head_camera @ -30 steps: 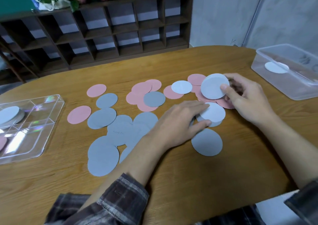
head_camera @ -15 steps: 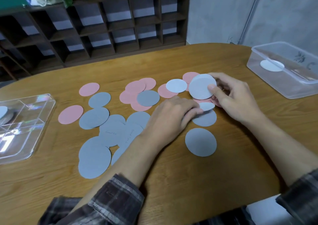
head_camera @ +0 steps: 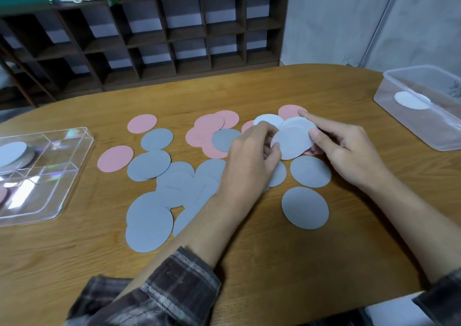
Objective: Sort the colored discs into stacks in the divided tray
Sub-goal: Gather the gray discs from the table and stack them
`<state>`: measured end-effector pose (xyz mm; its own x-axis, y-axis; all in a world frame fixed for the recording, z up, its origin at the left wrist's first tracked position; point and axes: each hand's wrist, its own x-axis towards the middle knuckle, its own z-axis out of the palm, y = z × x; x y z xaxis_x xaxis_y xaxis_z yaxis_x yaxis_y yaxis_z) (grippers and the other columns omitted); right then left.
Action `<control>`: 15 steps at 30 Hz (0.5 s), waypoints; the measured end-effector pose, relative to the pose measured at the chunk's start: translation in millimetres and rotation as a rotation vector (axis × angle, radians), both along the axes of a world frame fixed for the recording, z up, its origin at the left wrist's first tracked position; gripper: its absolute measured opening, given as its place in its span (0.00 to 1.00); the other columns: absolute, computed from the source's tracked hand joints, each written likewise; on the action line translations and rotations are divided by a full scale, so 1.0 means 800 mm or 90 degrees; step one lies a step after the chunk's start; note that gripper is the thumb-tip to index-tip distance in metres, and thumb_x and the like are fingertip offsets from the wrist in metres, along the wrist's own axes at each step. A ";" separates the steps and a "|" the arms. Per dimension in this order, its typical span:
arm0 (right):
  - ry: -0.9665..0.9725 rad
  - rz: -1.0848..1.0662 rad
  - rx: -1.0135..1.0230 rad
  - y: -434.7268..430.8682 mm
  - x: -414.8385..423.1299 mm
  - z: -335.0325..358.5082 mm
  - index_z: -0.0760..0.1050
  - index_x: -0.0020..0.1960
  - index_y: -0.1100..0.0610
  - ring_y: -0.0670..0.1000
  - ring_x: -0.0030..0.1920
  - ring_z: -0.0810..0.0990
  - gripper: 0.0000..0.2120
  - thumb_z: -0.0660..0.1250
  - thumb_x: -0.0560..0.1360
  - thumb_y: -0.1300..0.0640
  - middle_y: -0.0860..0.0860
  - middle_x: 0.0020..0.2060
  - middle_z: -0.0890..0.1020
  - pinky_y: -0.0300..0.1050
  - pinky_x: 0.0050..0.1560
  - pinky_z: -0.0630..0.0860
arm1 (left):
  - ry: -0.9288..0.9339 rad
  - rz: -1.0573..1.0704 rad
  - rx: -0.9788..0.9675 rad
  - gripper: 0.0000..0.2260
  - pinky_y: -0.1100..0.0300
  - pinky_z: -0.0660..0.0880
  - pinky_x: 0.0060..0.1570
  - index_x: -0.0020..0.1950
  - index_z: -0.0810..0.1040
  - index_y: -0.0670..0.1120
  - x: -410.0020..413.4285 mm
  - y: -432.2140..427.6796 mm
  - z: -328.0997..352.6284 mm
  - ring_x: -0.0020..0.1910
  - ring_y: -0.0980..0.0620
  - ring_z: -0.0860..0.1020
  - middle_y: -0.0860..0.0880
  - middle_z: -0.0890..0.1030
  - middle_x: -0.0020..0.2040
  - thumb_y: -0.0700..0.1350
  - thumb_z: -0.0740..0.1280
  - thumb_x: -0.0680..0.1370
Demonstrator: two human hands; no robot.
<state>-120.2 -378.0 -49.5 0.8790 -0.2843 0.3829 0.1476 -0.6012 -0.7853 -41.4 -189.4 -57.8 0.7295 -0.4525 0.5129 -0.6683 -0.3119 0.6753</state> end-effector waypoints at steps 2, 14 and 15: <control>0.004 0.005 -0.012 0.001 0.001 -0.002 0.75 0.72 0.47 0.53 0.46 0.83 0.19 0.62 0.84 0.60 0.54 0.49 0.86 0.45 0.53 0.81 | 0.018 -0.002 -0.025 0.10 0.72 0.76 0.42 0.60 0.80 0.44 0.000 0.001 0.001 0.39 0.60 0.80 0.49 0.82 0.53 0.37 0.71 0.78; 0.068 0.030 -0.134 0.005 0.000 0.000 0.68 0.78 0.49 0.49 0.45 0.75 0.23 0.56 0.84 0.51 0.49 0.40 0.74 0.46 0.50 0.71 | -0.005 0.026 0.022 0.08 0.47 0.78 0.39 0.52 0.83 0.41 0.008 0.000 -0.005 0.35 0.43 0.80 0.43 0.84 0.37 0.44 0.68 0.79; 0.065 0.022 -0.176 0.005 0.000 0.000 0.66 0.79 0.50 0.46 0.45 0.75 0.23 0.57 0.85 0.50 0.47 0.39 0.73 0.45 0.49 0.69 | -0.009 0.028 0.024 0.09 0.47 0.77 0.39 0.51 0.83 0.41 0.009 0.000 -0.006 0.34 0.43 0.79 0.44 0.83 0.36 0.45 0.68 0.80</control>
